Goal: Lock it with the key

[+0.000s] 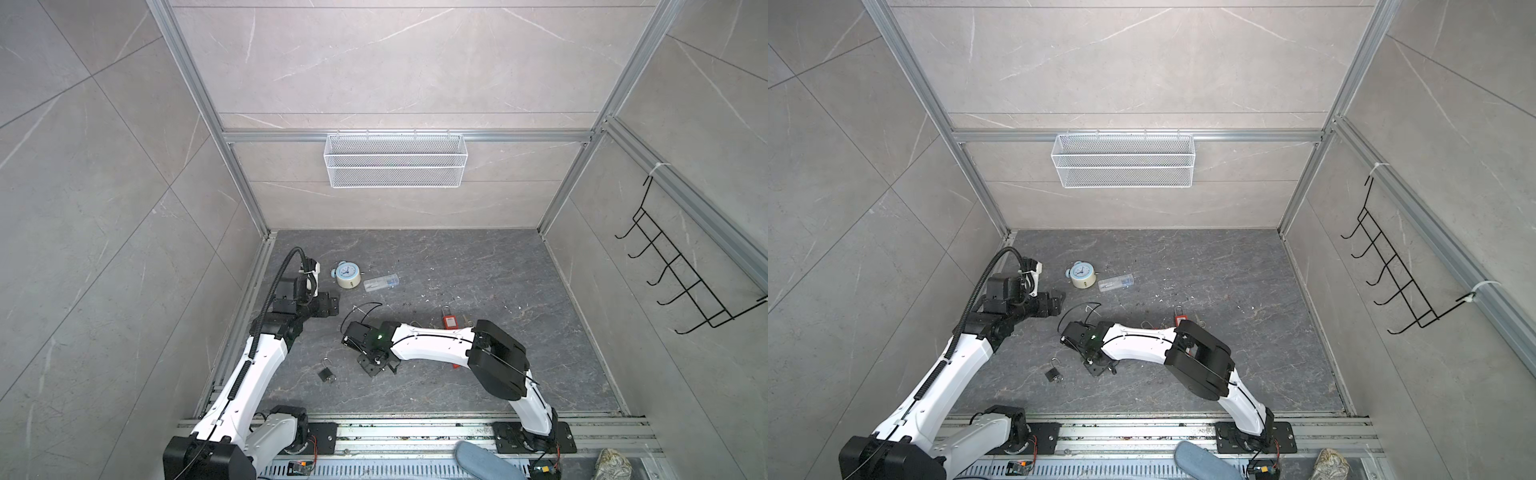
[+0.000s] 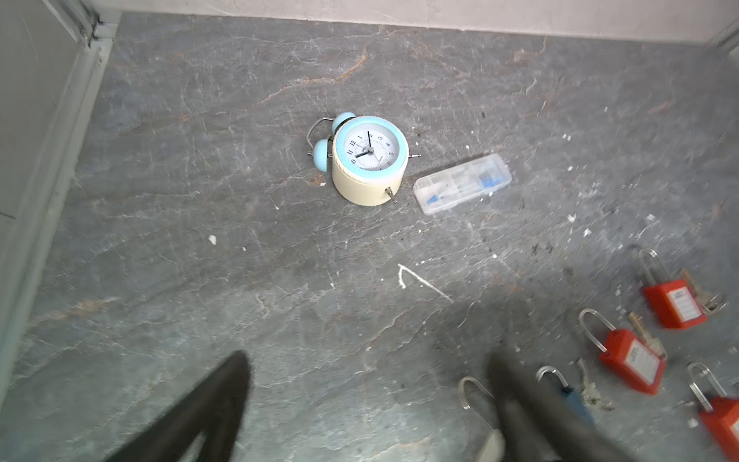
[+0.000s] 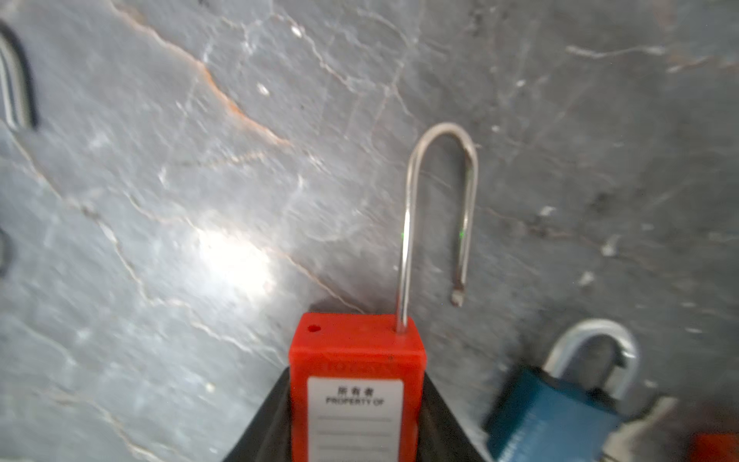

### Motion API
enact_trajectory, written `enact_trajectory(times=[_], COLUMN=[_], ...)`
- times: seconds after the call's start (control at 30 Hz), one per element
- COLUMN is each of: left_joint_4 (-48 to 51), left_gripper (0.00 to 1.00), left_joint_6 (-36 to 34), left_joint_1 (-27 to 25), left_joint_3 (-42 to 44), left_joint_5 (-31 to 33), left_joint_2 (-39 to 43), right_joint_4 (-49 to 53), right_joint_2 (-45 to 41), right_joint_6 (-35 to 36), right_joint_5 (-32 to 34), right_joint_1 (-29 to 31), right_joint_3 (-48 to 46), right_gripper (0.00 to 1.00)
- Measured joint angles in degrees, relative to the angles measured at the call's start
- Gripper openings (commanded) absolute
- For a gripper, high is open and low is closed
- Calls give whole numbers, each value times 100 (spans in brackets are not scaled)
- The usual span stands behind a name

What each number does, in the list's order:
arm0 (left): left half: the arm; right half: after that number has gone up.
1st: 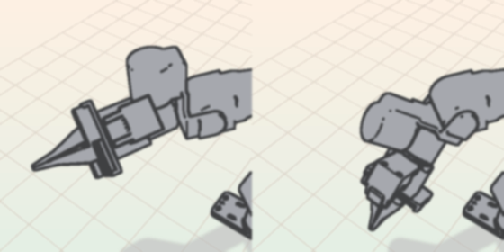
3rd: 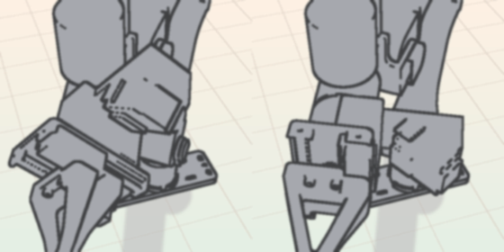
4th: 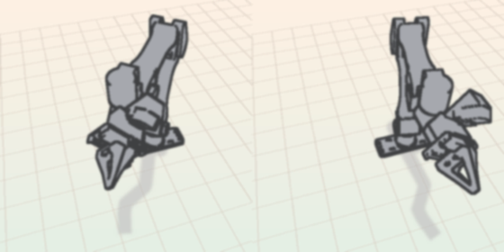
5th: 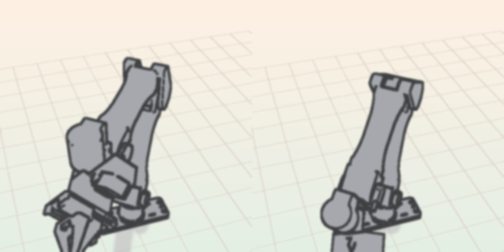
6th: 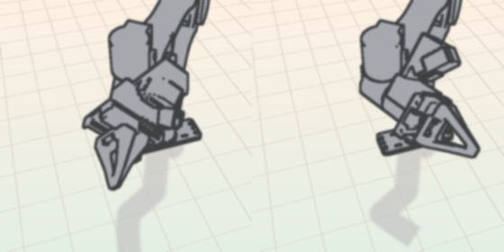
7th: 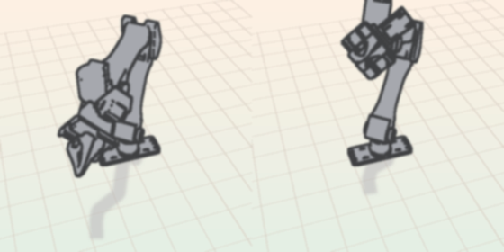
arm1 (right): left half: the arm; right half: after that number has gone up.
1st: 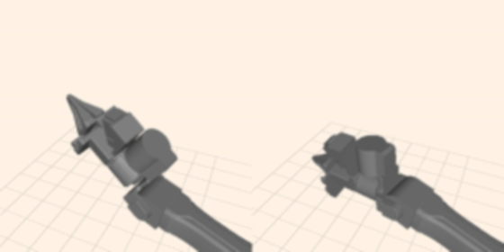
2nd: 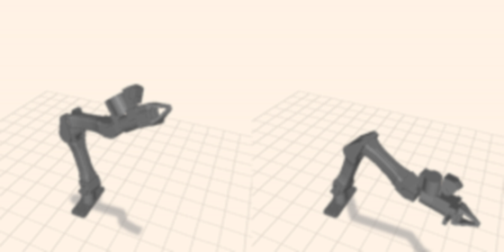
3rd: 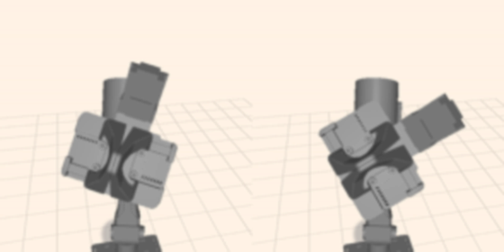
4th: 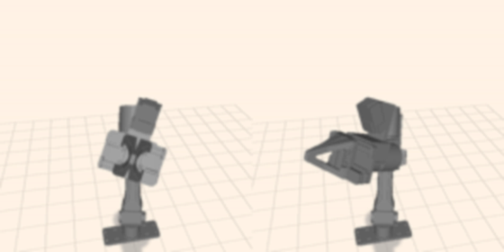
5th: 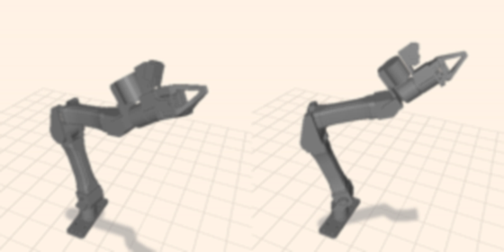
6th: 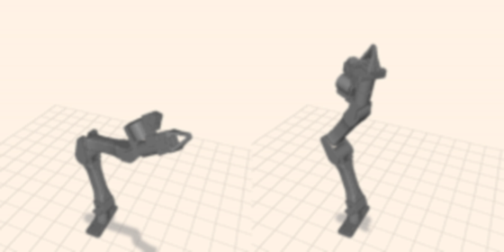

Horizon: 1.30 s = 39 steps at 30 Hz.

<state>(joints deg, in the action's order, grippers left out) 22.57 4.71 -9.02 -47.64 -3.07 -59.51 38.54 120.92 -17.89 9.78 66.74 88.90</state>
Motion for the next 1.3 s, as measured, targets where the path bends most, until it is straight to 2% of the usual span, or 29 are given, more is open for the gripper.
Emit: enact_trajectory(times=[0.2, 0.23, 0.3, 0.37, 0.6, 0.73, 0.97, 1.13, 1.3], left_joint_4=[-153, -199, -258, -278, -304, -304, -131, 22, 31], left_gripper=[98, 92, 72, 61, 60, 61, 59, 37, 17], left_joint_6=[-262, -306, -483, -693, -1624, -2299, -3226, -3617, -3762], left_joint_1=[0, 0, 2, 0, -24, -256, -979, -1261, -1294], left_joint_3=[31, 31, 31, 31, 81, 247, 216, 0, -98], left_joint_5=[-315, -402, -734, -1117, -3101, -3884, -4229, -4212, -4245], left_joint_2=[223, 273, 389, 487, 623, 599, 79, -271, -291], right_joint_4=[-501, -608, -861, -1080, -1364, -1362, -1355, -1333, -1333], right_joint_2=[-1255, -1493, -1996, -2450, -3460, -3692, -3969, -3985, -3985], right_joint_6=[1213, 1416, 1862, 2332, 4070, 4760, 5519, 5781, 5958], right_joint_5=[37, 15, -129, -343, -1207, -1668, -2184, -2269, -2238], right_joint_1=[-315, -415, -671, -944, -1526, -1646, -1705, -1707, -1707], right_joint_3=[-774, -881, -1152, -1467, -2295, -2350, -2356, -2356, -2358], right_gripper=[27, 27, 27, 26, 25, 24, 24, 23, 23])
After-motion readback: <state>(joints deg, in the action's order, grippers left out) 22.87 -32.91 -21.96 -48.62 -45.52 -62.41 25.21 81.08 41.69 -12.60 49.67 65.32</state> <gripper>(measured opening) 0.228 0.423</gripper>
